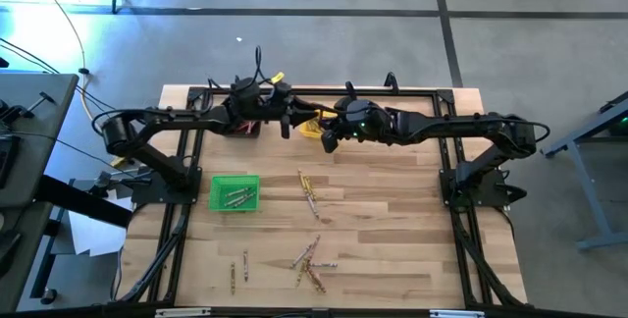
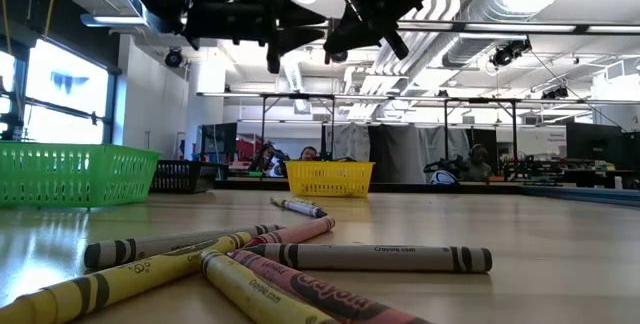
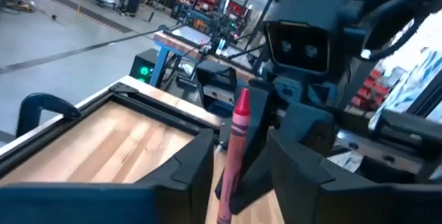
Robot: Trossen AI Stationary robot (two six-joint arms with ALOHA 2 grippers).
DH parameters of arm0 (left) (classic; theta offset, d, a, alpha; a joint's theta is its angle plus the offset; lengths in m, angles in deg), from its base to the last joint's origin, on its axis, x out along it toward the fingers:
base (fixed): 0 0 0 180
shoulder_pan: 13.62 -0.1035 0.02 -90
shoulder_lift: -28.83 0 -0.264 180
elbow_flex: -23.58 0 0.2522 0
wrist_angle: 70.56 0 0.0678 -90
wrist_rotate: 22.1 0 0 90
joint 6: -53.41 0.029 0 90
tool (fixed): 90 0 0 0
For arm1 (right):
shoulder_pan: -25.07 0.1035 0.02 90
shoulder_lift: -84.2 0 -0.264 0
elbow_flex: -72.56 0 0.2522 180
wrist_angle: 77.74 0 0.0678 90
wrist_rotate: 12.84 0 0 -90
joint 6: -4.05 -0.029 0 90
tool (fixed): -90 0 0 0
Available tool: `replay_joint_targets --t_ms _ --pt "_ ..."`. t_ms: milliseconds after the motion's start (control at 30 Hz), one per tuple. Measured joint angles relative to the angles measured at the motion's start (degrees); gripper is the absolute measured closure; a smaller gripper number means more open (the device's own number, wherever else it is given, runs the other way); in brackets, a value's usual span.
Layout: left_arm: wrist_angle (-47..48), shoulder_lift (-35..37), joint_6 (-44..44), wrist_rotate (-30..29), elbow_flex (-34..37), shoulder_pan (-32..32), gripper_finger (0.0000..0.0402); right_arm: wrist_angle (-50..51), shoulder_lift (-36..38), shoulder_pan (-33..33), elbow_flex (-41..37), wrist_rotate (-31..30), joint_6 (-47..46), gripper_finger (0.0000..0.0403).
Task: Sort crayons
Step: Put the red crayon into the black bin
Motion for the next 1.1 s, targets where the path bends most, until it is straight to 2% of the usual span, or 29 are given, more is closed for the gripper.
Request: replay_joint_targets --t_ms 200,400,533,867,1100 --pt "-2.94 -2.22 -4.32 -0.01 0.0 0.89 0.0248 -0.58 0.0 0.0 0.0 -0.07 0.14 0.0391" --pt "-3.47 -2.45 -5.11 -0.28 0.0 1.18 0.0243 -2.61 0.0 0.0 0.0 -1.61 -0.05 0.0391" --pt "-3.47 -2.45 -5.1 -0.39 0.0 1.18 0.0257 -3.1 0.0 0.0 0.0 -1.61 -0.23 0.0391" --pt "-3.35 -2.45 -5.29 -0.35 0.0 1.38 0.0327 -3.06 0.0 0.02 0.0 -1.58 -0.64 0.0391" --pt "-3.34 -2.45 -5.25 -0.43 0.0 1.51 0.0322 -3.06 0.0 -0.15 0.0 -1.55 -1.28 0.0391"
